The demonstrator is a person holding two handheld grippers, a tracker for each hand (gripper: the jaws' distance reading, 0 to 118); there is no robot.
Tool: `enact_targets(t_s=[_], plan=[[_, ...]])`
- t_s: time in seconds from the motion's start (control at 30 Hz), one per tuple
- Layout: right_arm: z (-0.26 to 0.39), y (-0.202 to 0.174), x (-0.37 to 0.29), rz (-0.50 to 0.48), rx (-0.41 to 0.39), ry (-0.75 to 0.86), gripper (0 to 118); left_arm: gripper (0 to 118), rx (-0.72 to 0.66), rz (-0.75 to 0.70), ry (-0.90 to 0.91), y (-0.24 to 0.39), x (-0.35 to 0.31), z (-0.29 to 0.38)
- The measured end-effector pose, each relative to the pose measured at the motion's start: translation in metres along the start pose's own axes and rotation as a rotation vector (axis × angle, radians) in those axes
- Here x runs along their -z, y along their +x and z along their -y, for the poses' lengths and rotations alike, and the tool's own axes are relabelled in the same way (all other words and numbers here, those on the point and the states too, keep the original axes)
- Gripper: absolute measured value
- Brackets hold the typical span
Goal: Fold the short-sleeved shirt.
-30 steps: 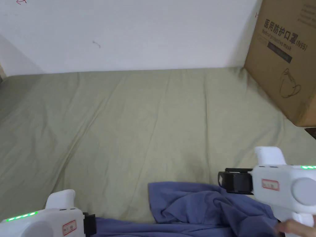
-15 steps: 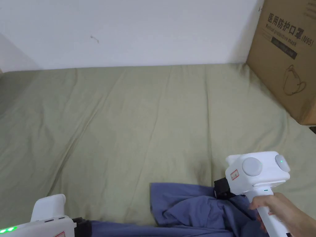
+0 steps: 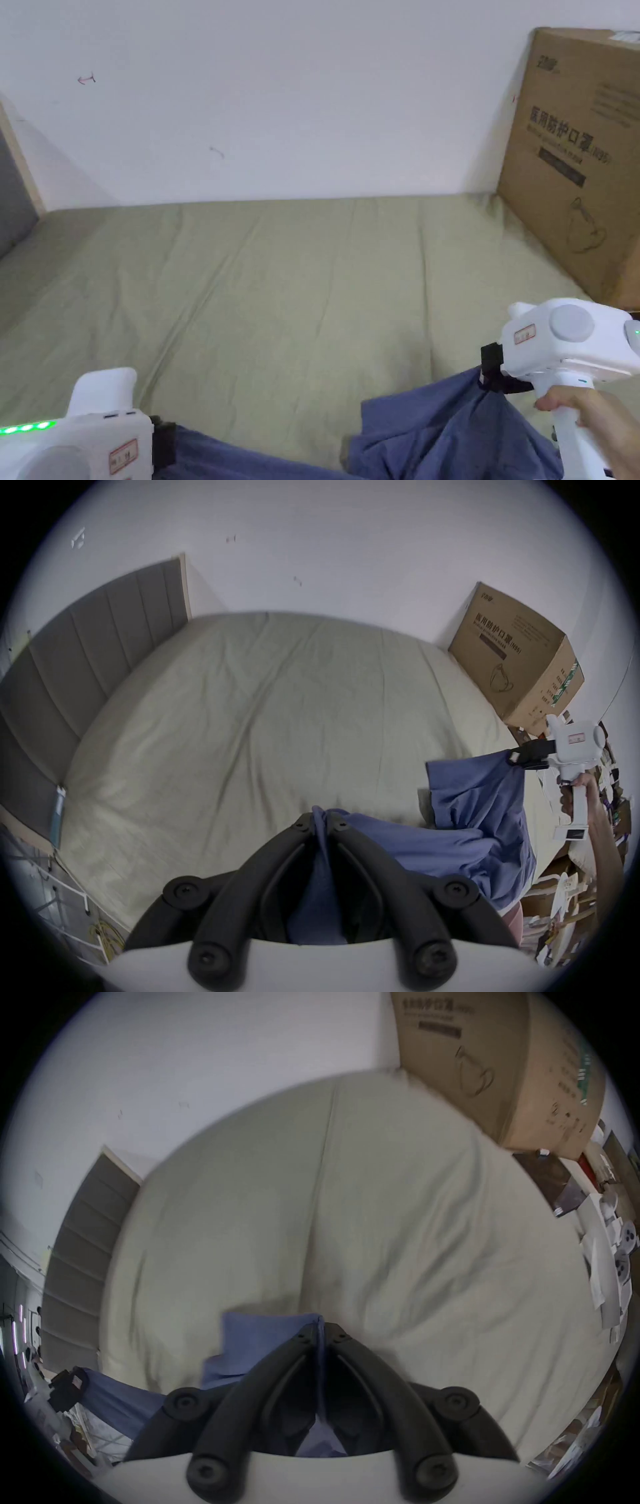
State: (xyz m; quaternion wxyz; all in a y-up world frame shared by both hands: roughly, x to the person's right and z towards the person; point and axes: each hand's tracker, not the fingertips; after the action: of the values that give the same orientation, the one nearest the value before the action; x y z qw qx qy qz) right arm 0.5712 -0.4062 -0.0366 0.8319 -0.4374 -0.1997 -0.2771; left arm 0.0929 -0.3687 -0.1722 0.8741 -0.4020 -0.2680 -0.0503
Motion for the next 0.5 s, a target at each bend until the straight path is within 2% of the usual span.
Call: enact_targets(t_s=[0.2, 0.33, 0.5], plan=[[-0.049, -0.008, -0.101, 0.017, -0.033, 0.190, 5, 4, 0.045, -0.064, 0.175, -0.003, -0.039, -0.078], [-0.090, -0.010, -0.159, 0.010, 0.018, 0.327, 5, 4, 0.118, -0.121, 0.288, 0.003, -0.064, -0.137], [-0.150, -0.020, -0.219, -0.019, 0.058, 0.458, 5, 4, 0.124, -0.153, 0.369, 0.003, -0.085, -0.225]])
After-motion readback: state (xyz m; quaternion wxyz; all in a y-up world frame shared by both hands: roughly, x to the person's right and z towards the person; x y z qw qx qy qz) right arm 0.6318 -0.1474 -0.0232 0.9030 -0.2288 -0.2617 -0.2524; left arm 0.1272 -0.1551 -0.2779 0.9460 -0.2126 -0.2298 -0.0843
